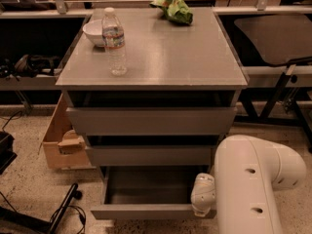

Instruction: Open bottom drawer

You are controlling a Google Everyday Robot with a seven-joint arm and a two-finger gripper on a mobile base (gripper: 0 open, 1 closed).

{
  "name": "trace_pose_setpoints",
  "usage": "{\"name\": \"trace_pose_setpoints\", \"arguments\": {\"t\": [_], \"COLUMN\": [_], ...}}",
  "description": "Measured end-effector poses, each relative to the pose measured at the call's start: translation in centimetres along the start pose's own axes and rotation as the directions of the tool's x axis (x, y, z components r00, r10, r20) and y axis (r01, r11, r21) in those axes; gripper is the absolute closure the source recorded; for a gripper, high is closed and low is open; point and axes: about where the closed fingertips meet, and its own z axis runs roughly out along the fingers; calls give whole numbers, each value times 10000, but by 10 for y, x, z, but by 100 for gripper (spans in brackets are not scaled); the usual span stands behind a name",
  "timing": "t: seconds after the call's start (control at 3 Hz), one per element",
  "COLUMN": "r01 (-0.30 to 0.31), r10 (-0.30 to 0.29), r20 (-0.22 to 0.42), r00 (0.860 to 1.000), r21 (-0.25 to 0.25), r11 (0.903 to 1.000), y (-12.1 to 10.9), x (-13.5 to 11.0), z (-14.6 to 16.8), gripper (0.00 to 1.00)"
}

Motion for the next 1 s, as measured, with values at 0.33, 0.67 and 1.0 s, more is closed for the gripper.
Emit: {"name": "trace_pose_setpoints", "arguments": {"t": [0.33,0.67,1.0], "r01": [0,0,-2], "r10": [0,0,2], "r20": [0,0,-1], "r00": [10000,10000,10000], "r21": [0,0,-5], "r11": [10000,10000,10000], "y": [0,0,0], "x": [0,0,1], "z": [-1,-1,-2], "gripper": [100,100,100]}}
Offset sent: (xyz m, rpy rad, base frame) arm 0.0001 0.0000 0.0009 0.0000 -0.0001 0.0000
